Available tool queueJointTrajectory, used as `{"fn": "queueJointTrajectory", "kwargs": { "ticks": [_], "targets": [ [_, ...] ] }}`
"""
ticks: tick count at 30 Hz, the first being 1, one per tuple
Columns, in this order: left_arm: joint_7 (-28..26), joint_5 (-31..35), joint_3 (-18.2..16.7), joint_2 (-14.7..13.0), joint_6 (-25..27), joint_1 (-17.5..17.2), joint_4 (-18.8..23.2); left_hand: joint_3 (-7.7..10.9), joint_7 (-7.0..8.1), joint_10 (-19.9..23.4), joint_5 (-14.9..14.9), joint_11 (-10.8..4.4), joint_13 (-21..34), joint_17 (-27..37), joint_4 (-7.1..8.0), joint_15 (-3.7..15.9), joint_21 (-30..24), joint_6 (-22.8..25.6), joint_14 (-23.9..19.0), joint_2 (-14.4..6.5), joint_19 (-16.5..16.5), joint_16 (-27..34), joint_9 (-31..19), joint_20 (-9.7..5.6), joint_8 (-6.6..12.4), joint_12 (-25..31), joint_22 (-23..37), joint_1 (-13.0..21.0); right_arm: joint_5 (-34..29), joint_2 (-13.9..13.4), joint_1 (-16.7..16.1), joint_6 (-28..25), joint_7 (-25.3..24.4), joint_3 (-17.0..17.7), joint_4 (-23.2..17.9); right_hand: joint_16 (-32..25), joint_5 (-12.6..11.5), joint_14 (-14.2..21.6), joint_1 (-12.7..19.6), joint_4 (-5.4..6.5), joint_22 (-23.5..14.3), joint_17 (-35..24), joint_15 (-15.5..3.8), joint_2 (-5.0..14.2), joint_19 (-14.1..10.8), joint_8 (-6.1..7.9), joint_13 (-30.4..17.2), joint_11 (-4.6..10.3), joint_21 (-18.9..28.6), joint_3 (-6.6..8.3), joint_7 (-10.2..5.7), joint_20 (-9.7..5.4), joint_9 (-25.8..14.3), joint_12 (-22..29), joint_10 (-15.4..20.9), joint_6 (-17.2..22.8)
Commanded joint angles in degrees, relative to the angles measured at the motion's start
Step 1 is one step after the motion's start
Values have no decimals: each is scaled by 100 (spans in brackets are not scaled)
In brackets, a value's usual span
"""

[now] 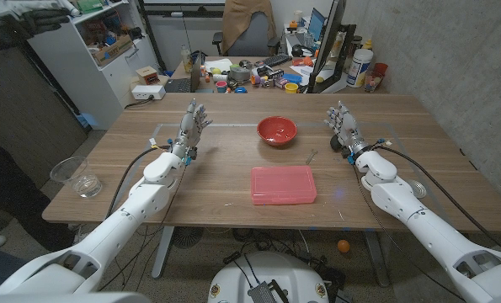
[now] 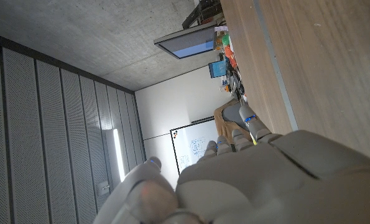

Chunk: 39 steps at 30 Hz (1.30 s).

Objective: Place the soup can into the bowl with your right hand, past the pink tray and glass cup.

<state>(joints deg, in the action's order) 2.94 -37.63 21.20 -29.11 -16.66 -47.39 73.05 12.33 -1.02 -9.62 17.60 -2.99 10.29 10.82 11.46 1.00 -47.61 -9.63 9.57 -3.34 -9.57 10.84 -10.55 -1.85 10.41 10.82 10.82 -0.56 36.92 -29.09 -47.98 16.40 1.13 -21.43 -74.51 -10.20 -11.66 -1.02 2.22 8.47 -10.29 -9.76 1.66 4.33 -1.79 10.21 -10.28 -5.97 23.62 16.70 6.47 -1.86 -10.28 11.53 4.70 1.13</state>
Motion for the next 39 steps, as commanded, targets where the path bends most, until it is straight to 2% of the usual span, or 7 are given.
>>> {"fn": "queueJointTrajectory", "kwargs": {
  "ticks": [1,6,9,12,17,23,39],
  "targets": [
    [142,-42,5,74,-87,126,-262,33,-4,-1753,37,-20,19,10,-4,10,-40,-1695,1714,-691,-1882,47,-11,-95,24,37,11,-12,-44,26,95,-70,9,-44,83,-24,-22,9,-12,3,-22,-23,66,119,-16,48,-13,-46,7,18,181,-129,-10,31,-5,8],
    [152,-30,18,87,-84,162,-296,26,-2,-1745,40,-23,19,10,-5,3,-38,-1695,1710,-691,-1877,50,-11,-71,27,43,12,-11,-70,45,170,28,100,-56,220,-21,-23,8,-13,-2,-22,-21,68,106,5,65,-13,-40,-14,7,106,-91,-11,28,-9,45],
    [169,-25,30,102,-85,187,-333,23,6,-1743,41,-24,18,10,-5,2,-38,-1688,1709,-691,-1874,51,-11,-66,30,44,12,-10,-180,4,218,122,142,-82,273,-45,-27,101,-12,-8,-25,-19,221,110,-7,102,-14,-39,-41,-6,-60,131,-12,29,-6,165],
    [183,-9,52,109,-63,222,-375,21,9,-1741,43,-24,18,9,-5,3,-38,-1686,1705,-692,-1870,53,-11,-60,32,46,12,-10,-290,-52,280,225,232,-117,327,-67,-30,193,7,-24,-28,-15,208,115,-71,120,-15,-32,-33,-2,-140,181,-13,53,59,235],
    [233,8,86,139,-63,288,-446,0,31,-1746,46,-21,18,9,-7,-22,-28,-1687,1698,-678,-1887,57,-12,37,36,47,14,-10,-449,-49,355,519,287,-134,446,-91,-31,394,90,-86,-34,-6,259,135,-230,161,-20,-16,-13,26,-271,206,-18,122,268,415],
    [303,31,130,171,-76,348,-493,-11,33,-1741,48,-21,18,9,-9,-26,-31,-1676,1689,-673,-1869,61,-12,65,42,50,14,-9,-661,-177,379,725,271,-125,375,-111,-10,637,246,-208,-43,-5,387,146,-305,199,-26,-14,-29,82,-426,386,-26,169,446,632],
    [386,77,205,208,-52,442,-561,-25,26,-1737,55,-12,17,9,-10,-33,-29,-1654,1672,-678,-1852,67,-13,90,52,55,14,-5,-1690,-1274,13,552,-97,14,-879,-122,43,891,552,-439,-46,-10,421,178,-362,203,-31,4,-64,214,-473,542,-29,204,624,788]
  ]
}}
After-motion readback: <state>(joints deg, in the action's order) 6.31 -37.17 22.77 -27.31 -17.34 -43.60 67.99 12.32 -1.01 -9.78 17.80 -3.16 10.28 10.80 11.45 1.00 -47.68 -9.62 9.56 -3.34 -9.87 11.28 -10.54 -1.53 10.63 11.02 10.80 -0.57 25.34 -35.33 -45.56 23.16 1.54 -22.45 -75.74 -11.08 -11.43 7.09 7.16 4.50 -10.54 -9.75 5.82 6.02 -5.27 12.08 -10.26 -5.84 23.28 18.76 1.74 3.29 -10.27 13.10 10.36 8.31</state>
